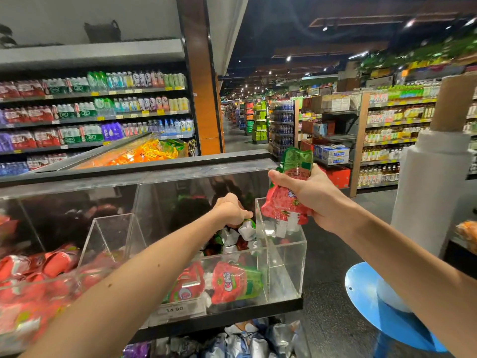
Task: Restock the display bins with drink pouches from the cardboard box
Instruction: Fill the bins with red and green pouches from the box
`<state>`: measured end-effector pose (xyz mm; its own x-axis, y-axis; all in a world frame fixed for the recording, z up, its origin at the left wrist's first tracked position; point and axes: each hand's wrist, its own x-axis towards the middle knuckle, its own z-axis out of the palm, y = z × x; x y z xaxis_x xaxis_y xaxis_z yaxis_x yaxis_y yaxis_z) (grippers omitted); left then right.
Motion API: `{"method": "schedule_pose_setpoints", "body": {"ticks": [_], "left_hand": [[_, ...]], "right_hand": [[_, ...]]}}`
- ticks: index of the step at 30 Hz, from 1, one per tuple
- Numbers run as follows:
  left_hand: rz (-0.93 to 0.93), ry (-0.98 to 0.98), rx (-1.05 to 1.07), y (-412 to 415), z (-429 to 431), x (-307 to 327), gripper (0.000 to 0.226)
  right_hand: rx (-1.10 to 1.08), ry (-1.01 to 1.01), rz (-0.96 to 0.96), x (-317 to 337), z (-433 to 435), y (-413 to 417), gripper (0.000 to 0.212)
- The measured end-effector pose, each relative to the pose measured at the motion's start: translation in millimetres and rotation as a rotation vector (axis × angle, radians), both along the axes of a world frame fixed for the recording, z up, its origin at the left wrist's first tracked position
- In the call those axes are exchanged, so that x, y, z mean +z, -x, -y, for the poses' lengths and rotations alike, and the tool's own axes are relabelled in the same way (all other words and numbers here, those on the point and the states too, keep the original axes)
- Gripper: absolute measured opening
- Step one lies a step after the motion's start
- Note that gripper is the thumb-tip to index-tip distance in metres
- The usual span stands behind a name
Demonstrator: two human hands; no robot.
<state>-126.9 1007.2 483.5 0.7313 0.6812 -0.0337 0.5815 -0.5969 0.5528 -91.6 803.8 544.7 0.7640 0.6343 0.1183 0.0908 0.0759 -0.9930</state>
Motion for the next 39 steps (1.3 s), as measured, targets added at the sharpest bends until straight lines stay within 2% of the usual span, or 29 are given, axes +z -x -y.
{"method": "schedule_pose_setpoints", "body": {"ticks": [2, 4, 6, 8, 10, 13, 16, 18, 20, 25, 28, 31, 33, 37, 39], "left_hand": [[-0.151, -0.174, -0.001, -0.4, -0.3, -4.5, 0.047], [-0.294, -0.266, -0.008, 1.6, -4.2, -10.0, 0.045], [-0.388, -0.219, -0.063, 4.9, -11.6, -12.9, 0.044], [-0.425, -0.141, -0.159, 9.7, -18.7, -12.4, 0.054], [-0.378, -0.11, -0.244, 21.9, -16.2, -6.1, 0.049], [-0.084, -0.06, -0.33, 44.3, -3.6, 12.7, 0.043], [0.29, 0.24, -0.302, 70.3, 12.7, 43.2, 0.042], [0.436, 0.457, -0.305, 91.1, 22.4, 66.5, 0.048], [0.463, 0.532, -0.324, 109.9, 28.2, 82.1, 0.048], [0.361, 0.51, -0.392, 145.4, 30.7, 88.1, 0.06], [0.356, 0.54, -0.4, 164.7, 25.0, 88.2, 0.052], [0.355, 0.64, -0.43, 182.8, 15.1, 91.5, 0.043], [0.341, 0.573, -0.356, 192.1, 9.7, 92.4, 0.037], [0.378, 0.311, -0.116, 197.9, 5.8, 84.1, 0.025], [0.27, 0.097, -0.053, 197.0, 1.1, 75.7, 0.023]], "right_hand": [[0.007, 0.0, 0.0, -1.9, -0.2, 1.2, 0.06], [0.021, -0.001, -0.007, -3.3, -0.4, 4.2, 0.061], [0.037, -0.014, -0.017, -3.8, -0.7, 7.1, 0.057], [0.054, -0.024, -0.027, -2.6, -0.3, 10.1, 0.052], [0.068, -0.027, -0.039, -1.1, -0.3, 13.5, 0.049], [0.109, -0.04, -0.051, -0.6, -1.4, 18.2, 0.047], [0.156, -0.051, -0.073, -0.5, -5.3, 25.8, 0.048], [0.193, -0.071, -0.084, -0.5, -10.7, 31.7, 0.048], [0.236, -0.071, -0.069, -0.1, -17.4, 38.9, 0.046], [0.414, -0.004, 0.082, -0.4, -35.4, 58.3, 0.038], [0.508, -0.009, 0.098, 0.3, -43.8, 69.0, 0.027], [0.534, 0.016, 0.148, 1.3, -50.7, 74.0, 0.03], [0.463, 0.033, 0.197, 3.2, -54.1, 75.6, 0.034], [0.247, 0.041, 0.312, 4.6, -56.8, 72.1, 0.03], [0.227, 0.044, 0.331, 2.7, -57.4, 69.8, 0.03]]}}
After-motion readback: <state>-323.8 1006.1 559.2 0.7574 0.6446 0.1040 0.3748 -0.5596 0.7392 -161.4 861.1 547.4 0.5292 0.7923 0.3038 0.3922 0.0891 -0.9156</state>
